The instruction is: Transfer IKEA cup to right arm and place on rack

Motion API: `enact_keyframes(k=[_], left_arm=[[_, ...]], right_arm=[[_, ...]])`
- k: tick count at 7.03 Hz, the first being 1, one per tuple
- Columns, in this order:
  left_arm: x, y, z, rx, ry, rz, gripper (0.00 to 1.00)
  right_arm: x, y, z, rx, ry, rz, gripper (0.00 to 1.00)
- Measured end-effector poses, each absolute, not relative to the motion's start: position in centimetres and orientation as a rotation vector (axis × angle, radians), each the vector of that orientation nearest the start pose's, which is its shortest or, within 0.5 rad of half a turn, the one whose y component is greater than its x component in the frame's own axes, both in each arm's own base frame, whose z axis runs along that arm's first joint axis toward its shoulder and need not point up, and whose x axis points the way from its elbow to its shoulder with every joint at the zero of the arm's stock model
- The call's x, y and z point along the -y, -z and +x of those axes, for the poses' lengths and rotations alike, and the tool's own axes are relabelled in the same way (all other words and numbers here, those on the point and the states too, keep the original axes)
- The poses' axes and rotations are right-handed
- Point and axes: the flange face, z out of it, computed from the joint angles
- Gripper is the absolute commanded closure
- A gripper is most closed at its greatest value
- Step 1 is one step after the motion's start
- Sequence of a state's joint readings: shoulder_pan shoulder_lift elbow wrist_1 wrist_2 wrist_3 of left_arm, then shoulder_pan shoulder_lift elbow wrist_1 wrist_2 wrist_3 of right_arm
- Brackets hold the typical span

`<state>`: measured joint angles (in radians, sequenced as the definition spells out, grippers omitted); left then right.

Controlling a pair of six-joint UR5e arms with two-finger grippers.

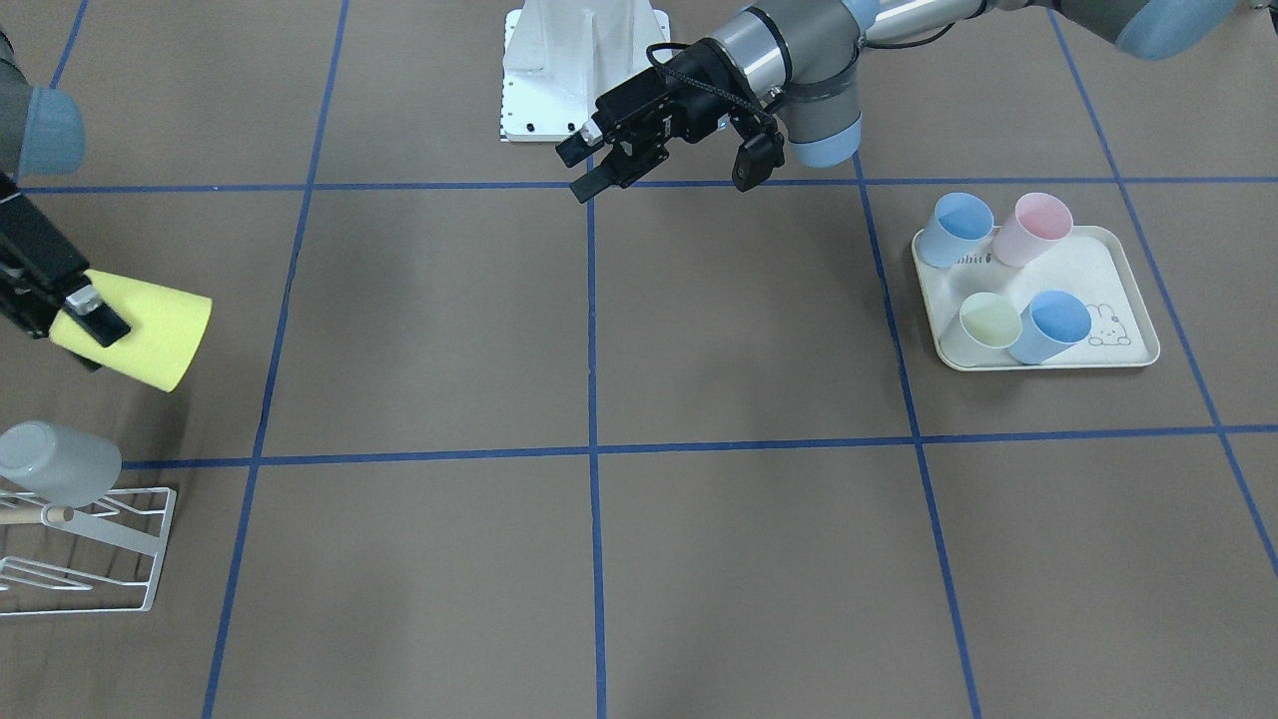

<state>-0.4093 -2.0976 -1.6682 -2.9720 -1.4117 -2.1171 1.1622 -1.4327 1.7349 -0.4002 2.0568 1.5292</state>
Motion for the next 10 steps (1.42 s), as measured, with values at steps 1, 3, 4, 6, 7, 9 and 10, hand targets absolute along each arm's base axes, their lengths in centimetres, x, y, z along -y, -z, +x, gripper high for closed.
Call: enact_keyframes(k=[1, 3, 4, 6, 7, 9, 10], left_arm=[[36.7, -17.3, 47.5, -2.090, 0.755, -0.039, 0.00], [36.7, -17.7, 47.9, -2.079, 0.756, -0.040, 0.00], [36.7, -17.9, 48.2, -2.073, 0.758, -0.040, 0.00], [36.8, -18.2, 48.5, -2.066, 0.762, -0.038, 0.00], [36.8, -18.3, 48.5, -2.064, 0.764, -0.037, 0.00], [37.0, -18.7, 48.8, -2.054, 0.769, -0.034, 0.00], [37.0, -18.9, 49.0, -2.049, 0.771, -0.034, 0.00]], right_arm=[[52.7, -40.1, -10.9, 1.279, -0.494, 0.566, 0.95], [53.2, -43.7, -8.0, 1.083, -0.429, 0.612, 0.95], [53.4, -45.0, -7.1, 1.008, -0.405, 0.614, 0.95], [53.4, -47.6, -6.4, 0.904, -0.395, 0.596, 0.95], [53.6, -48.3, -6.4, 0.878, -0.403, 0.575, 0.95], [54.1, -49.5, -6.8, 0.853, -0.411, 0.538, 0.95], [54.3, -50.1, -7.2, 0.845, -0.411, 0.524, 0.95]])
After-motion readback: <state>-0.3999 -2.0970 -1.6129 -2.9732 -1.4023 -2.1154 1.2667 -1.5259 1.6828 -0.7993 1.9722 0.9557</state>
